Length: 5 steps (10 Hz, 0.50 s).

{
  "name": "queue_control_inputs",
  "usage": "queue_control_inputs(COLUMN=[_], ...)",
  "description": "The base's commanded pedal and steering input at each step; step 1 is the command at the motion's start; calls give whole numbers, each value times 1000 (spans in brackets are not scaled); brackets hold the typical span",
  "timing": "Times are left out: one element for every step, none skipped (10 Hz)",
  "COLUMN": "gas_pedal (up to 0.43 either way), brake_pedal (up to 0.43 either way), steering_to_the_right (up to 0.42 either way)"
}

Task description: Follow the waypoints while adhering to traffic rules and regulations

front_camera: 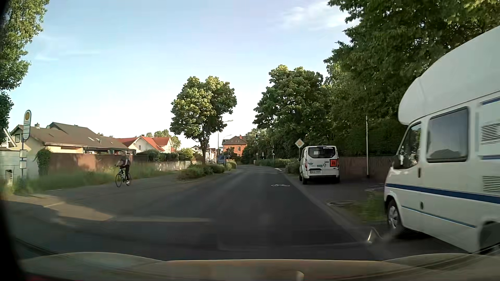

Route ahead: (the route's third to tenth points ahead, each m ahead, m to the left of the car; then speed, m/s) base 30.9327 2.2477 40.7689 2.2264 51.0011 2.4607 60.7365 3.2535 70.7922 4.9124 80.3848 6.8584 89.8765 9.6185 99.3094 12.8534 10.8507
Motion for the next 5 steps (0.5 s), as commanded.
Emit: queue_control_inputs(gas_pedal=[28,28,28,28,28], brake_pedal=[30,30,30,30,30], steering_to_the_right=[4,4,4,3,3])
